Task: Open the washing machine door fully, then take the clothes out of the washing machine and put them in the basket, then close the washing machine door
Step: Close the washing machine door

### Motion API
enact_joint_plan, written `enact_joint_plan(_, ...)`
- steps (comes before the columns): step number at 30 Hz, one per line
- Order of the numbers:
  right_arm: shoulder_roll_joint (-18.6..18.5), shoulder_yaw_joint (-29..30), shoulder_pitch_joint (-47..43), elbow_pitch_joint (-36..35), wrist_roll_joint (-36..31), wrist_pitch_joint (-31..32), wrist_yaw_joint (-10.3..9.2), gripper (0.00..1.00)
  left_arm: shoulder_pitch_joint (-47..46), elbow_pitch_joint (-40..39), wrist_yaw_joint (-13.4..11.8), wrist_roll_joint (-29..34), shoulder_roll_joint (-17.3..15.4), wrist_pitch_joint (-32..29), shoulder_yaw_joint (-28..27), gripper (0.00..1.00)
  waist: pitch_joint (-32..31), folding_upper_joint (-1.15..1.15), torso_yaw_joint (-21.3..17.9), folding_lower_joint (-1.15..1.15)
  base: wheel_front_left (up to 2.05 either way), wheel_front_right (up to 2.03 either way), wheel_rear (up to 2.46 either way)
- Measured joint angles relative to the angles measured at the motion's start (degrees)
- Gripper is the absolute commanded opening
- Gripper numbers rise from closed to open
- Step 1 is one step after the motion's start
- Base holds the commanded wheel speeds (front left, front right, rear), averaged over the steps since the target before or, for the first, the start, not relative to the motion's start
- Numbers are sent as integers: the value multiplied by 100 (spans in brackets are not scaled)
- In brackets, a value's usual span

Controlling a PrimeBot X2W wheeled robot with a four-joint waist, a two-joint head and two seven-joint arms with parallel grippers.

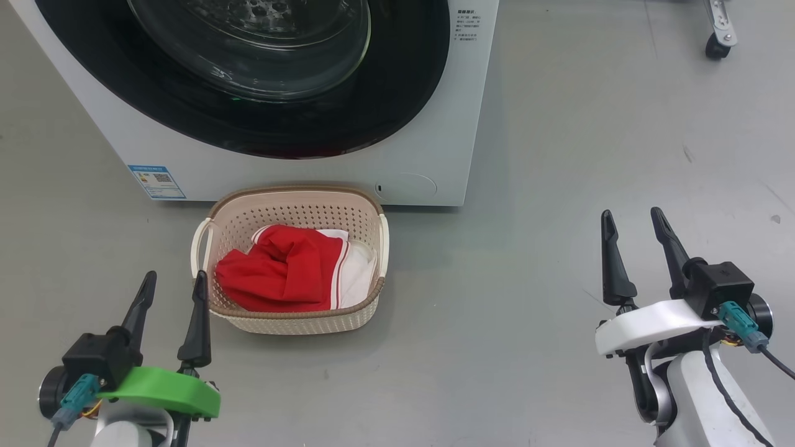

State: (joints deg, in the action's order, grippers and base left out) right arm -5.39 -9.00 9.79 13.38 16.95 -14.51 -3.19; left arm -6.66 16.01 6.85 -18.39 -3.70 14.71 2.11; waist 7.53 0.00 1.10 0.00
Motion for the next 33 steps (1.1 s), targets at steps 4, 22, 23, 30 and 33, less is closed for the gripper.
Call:
enact_joint_plan(4,15,11,-7,-78,-42,0,7,100,0,-12,0,43,0,0,-7,100,-13,0,7,0,0,0,0)
enact_joint_plan(22,88,94,-232,-218,-155,0,62,100,8,-21,0,90,63,0,-113,100,-102,0,3,0,0,0,0)
enact_joint_plan(23,89,97,-236,-223,-155,0,62,100,8,-30,0,92,64,0,-120,100,-105,0,3,0,0,0,0)
enact_joint_plan(30,103,111,-277,-257,-220,0,76,100,9,-41,0,191,69,0,-109,100,-106,0,7,0,0,0,0)
enact_joint_plan(33,109,110,-292,-276,-263,0,76,100,14,-5,0,190,75,0,-89,100,-102,0,8,0,0,0,0)
